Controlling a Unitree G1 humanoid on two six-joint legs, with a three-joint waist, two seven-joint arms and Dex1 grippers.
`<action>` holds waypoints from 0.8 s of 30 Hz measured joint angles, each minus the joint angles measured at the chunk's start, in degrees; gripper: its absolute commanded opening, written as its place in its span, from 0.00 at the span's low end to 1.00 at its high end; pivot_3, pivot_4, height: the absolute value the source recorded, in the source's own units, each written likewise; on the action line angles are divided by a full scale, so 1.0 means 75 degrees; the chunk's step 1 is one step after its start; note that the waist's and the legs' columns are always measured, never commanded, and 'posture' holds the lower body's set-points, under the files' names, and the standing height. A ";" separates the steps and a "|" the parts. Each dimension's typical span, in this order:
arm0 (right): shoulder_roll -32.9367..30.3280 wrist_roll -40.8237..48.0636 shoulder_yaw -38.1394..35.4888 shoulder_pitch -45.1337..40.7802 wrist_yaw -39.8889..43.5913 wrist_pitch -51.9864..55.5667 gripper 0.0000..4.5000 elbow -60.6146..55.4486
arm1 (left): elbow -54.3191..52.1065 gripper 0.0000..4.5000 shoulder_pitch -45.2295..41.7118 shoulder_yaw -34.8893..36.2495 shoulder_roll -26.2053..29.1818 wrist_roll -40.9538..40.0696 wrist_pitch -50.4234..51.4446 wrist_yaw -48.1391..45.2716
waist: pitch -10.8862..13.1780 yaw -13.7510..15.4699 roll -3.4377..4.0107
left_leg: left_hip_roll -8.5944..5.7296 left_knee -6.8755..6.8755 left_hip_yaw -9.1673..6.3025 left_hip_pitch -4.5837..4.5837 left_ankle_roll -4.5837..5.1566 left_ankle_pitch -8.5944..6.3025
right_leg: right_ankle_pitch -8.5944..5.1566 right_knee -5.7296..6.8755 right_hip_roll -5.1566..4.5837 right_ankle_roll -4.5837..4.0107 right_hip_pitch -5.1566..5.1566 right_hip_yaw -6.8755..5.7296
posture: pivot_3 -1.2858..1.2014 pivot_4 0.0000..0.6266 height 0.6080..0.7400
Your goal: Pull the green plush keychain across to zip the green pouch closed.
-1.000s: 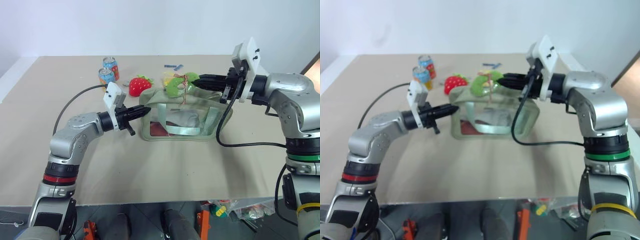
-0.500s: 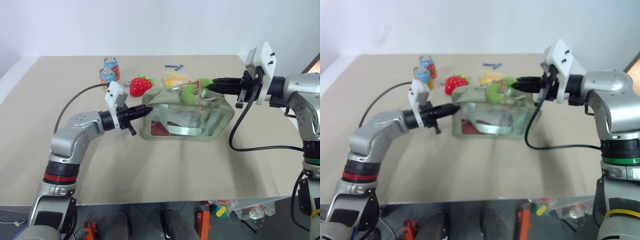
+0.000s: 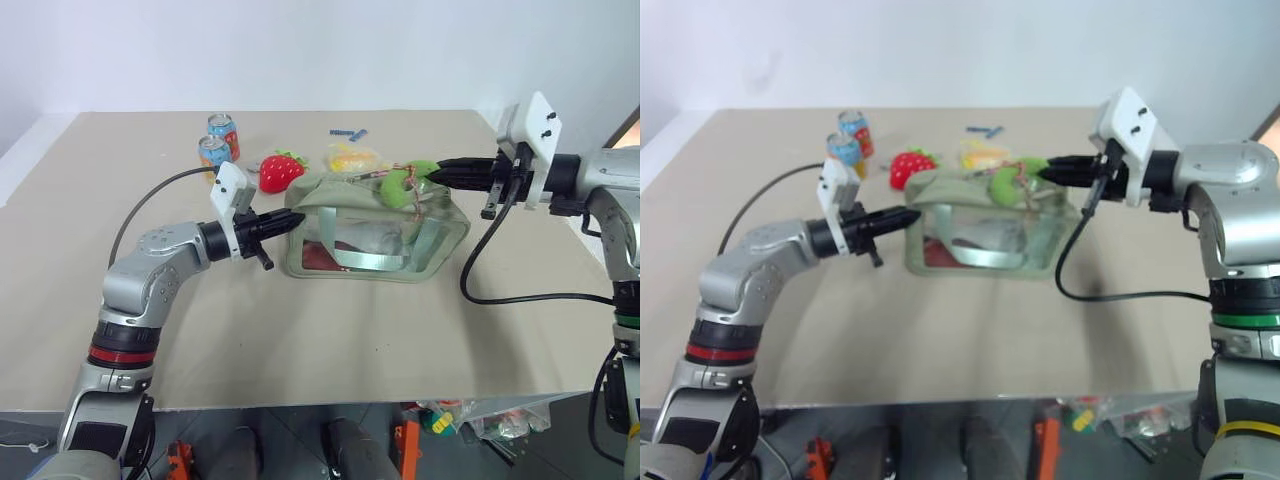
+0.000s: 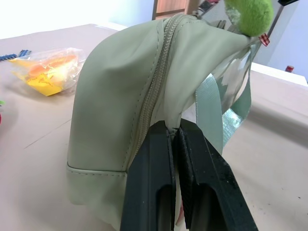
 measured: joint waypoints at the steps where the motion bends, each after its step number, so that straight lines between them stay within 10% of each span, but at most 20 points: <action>1: -0.0027 -0.0005 -0.0011 0.0016 0.0002 -0.0022 0.01 0.0016 | 0.0001 0.00 -0.0012 -0.0001 -0.0011 0.0013 0.0000 0.0059 | 0.0000 0.0000 0.0000 | 0.0000 0.0000 0.0000 0.0000 0.0000 0.0000 | 0.0000 0.0000 0.0000 0.0000 0.0000 0.0000 | 0.52 0.24 1.00; 24: -0.1004 -0.0478 -0.0582 0.0876 -0.0164 -0.0685 0.01 0.0472 | 0.0151 0.00 -0.0183 -0.0047 -0.0149 0.0321 -0.0127 0.0261 | 0.0000 0.0005 0.0000 | -0.0004 0.0003 0.0010 0.0007 0.0000 0.0000 | 0.0003 0.0001 -0.0004 0.0008 0.0004 0.0009 | 0.52 0.24 1.00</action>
